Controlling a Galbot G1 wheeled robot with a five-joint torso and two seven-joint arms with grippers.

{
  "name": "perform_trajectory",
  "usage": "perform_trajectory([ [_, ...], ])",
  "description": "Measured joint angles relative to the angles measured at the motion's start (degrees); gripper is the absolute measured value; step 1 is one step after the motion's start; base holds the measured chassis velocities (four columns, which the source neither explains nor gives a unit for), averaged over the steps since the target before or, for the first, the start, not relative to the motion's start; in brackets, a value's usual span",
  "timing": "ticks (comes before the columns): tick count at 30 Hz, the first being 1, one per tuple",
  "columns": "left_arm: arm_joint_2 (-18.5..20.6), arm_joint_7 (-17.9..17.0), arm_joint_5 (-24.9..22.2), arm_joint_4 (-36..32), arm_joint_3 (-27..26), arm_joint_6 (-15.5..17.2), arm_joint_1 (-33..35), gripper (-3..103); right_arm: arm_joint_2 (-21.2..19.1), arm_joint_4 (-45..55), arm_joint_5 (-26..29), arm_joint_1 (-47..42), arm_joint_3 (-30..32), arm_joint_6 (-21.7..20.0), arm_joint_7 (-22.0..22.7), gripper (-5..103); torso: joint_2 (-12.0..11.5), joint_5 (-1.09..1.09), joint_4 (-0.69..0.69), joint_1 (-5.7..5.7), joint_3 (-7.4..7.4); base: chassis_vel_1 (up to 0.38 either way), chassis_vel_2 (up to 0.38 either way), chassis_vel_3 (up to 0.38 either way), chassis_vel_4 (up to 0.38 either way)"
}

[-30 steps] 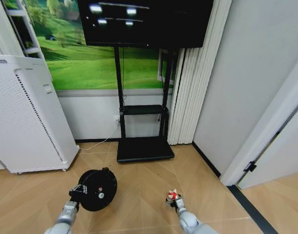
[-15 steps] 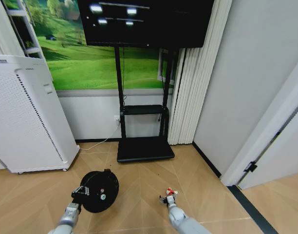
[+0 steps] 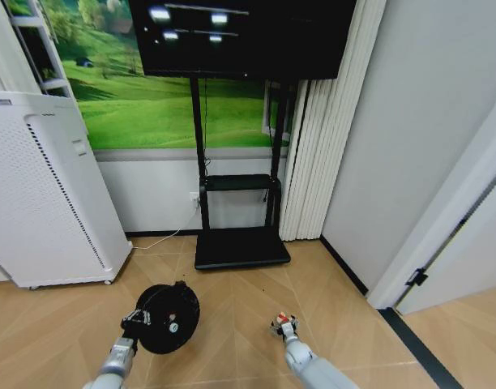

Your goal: Pick up the trash bin and place the garbage on the floor into it.

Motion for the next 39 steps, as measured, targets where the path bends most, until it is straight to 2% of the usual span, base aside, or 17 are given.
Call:
perform_trajectory([
  [2,-0.1,0.0,0.0,0.2,0.0,-0.1,0.0,4,0.0,-0.4,-0.6,0.1,0.0,0.1,-0.5,89,0.0,0.0,0.0,0.0,0.0,0.0,0.0,0.0,0.0],
  [3,-0.1,0.0,0.0,0.2,0.0,-0.1,0.0,4,0.0,-0.4,-0.6,0.1,0.0,0.1,-0.5,89,0.0,0.0,0.0,0.0,0.0,0.0,0.0,0.0,0.0],
  [6,-0.2,0.0,0.1,0.4,0.0,-0.1,-0.1,4,0.0,-0.8,-0.8,0.2,0.0,0.3,-0.7,73,0.0,0.0,0.0,0.0,0.0,0.0,0.0,0.0,0.0],
  [7,-0.2,0.0,0.1,0.4,0.0,-0.1,-0.1,4,0.0,-0.8,-0.8,0.2,0.0,0.3,-0.7,73,0.0,0.0,0.0,0.0,0.0,0.0,0.0,0.0,0.0],
  [9,-0.3,0.0,0.2,0.6,0.2,-0.1,-0.2,4,0.0,-1.0,-1.0,0.2,0.0,0.6,-0.8,61,0.0,0.0,0.0,0.0,0.0,0.0,0.0,0.0,0.0],
  [13,-0.3,0.0,0.2,0.7,0.4,-0.1,-0.3,4,0.0,-1.0,-1.5,0.2,0.1,0.7,-1.0,50,0.0,0.0,0.0,0.0,0.0,0.0,0.0,0.0,0.0],
  [16,-0.3,0.0,0.2,0.8,0.5,-0.1,-0.5,4,0.1,-1.1,-2.1,-0.1,0.1,0.8,-1.0,34,0.0,0.0,0.0,0.0,-0.01,0.0,0.0,0.0,0.0],
  [18,-0.3,0.0,0.2,0.8,0.5,-0.2,-0.5,4,0.1,-1.2,-2.3,-0.3,0.1,0.8,-1.0,34,0.0,-0.01,0.0,0.0,-0.01,0.0,0.0,0.0,0.0],
  [20,-0.4,0.1,0.4,0.9,0.6,-0.3,-0.5,4,0.0,-0.4,-2.4,-0.9,0.2,0.7,-0.7,26,0.0,-0.01,0.0,0.0,-0.01,0.0,0.0,0.0,0.0],
  [24,-0.5,0.1,0.4,0.9,0.7,-0.3,-0.6,4,-1.0,2.2,-1.2,-2.1,0.4,-0.3,0.1,21,0.0,0.02,0.01,0.0,0.0,0.0,0.0,0.0,0.0],
  [27,-0.7,0.1,0.4,0.8,0.9,-0.3,-0.7,4,-3.6,7.3,1.3,-3.9,1.0,-1.8,1.7,21,0.0,0.01,0.01,0.0,0.0,0.0,0.0,0.0,0.0],
  [30,-1.0,0.1,0.6,0.3,1.6,-0.3,-1.1,4,-10.8,17.9,3.0,-7.5,3.9,-2.8,3.6,21,0.0,0.0,-0.01,0.0,0.0,0.0,0.0,0.0,0.0],
  [32,-1.0,0.1,0.7,0.2,1.8,-0.3,-1.1,4,-12.0,19.8,3.4,-8.1,4.4,-3.0,3.8,21,0.0,-0.01,-0.01,0.0,0.0,0.0,0.0,0.0,0.0],
  [34,-1.2,0.1,0.9,0.0,2.3,-0.3,-1.5,4,-16.9,29.1,3.9,-11.5,7.5,-3.2,3.8,21,0.0,0.0,0.0,0.0,-0.01,0.0,0.0,0.0,0.0],
  [35,-1.2,0.1,0.9,0.0,2.3,-0.3,-1.5,4,-16.9,29.1,3.9,-11.5,7.5,-3.2,3.8,21,0.0,0.0,0.0,0.0,-0.01,0.0,0.0,0.0,0.0],
  [37,-1.4,0.0,1.1,-0.1,2.7,-0.3,-2.1,4,-20.8,37.5,4.0,-16.2,10.9,-2.5,3.1,21,0.0,0.0,-0.01,0.0,0.0,0.0,0.0,0.0,0.0],
  [39,-1.5,0.0,1.1,-0.1,3.0,-0.3,-2.4,4,-22.4,41.1,4.0,-18.5,12.4,-1.7,2.7,21,0.0,0.01,-0.01,0.0,-0.01,0.0,0.0,0.0,0.0],
])
